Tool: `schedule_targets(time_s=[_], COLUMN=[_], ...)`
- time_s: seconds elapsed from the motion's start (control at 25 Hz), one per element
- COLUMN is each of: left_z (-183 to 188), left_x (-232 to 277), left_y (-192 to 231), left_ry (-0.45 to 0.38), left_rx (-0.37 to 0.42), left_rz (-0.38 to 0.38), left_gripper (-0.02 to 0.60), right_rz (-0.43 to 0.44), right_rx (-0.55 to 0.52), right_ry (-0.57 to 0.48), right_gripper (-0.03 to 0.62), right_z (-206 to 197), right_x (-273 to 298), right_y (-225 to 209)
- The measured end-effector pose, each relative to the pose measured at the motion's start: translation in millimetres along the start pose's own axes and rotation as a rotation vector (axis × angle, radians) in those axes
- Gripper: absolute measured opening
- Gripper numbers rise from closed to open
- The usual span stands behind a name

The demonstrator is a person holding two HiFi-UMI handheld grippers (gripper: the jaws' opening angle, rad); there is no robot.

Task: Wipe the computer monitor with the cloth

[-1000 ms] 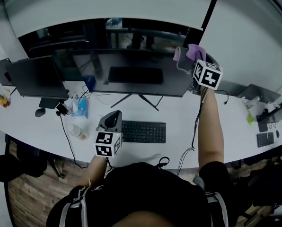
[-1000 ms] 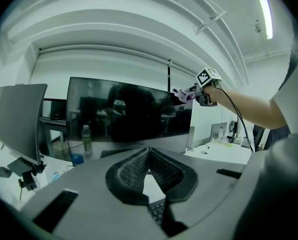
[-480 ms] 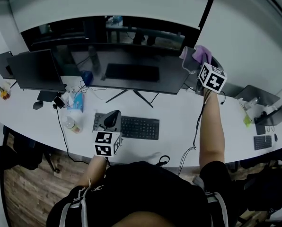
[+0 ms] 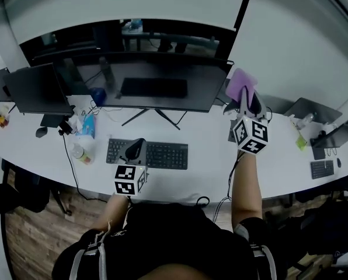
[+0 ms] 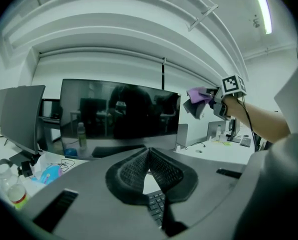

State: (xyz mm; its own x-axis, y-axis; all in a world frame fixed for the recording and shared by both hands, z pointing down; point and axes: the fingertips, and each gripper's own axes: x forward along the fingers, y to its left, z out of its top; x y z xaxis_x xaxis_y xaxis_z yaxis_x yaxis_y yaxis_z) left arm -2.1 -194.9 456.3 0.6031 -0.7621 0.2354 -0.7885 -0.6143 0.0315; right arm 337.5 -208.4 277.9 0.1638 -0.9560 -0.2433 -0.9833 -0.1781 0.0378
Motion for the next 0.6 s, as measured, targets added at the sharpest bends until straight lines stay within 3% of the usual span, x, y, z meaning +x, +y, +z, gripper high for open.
schedule_targets(time_s=[0.28,0.6], left_z=[12.2,10.0], left_x=[15.8,23.1], left_y=[-26.3,-33.1], left_ry=[-0.019,-0.003], left_rx=[0.041,0.057], left_rz=[-0.058,-0.08], left_gripper=[0.014,0.014], right_rz=[0.025,0.031], right_rx=[0.074,0.095], right_ry=[0.065,0.13], right_gripper=[0.078,0.078], right_z=[-54.7,-92.8], right_x=[-79.3,-114.0], right_y=[21.0,31.0])
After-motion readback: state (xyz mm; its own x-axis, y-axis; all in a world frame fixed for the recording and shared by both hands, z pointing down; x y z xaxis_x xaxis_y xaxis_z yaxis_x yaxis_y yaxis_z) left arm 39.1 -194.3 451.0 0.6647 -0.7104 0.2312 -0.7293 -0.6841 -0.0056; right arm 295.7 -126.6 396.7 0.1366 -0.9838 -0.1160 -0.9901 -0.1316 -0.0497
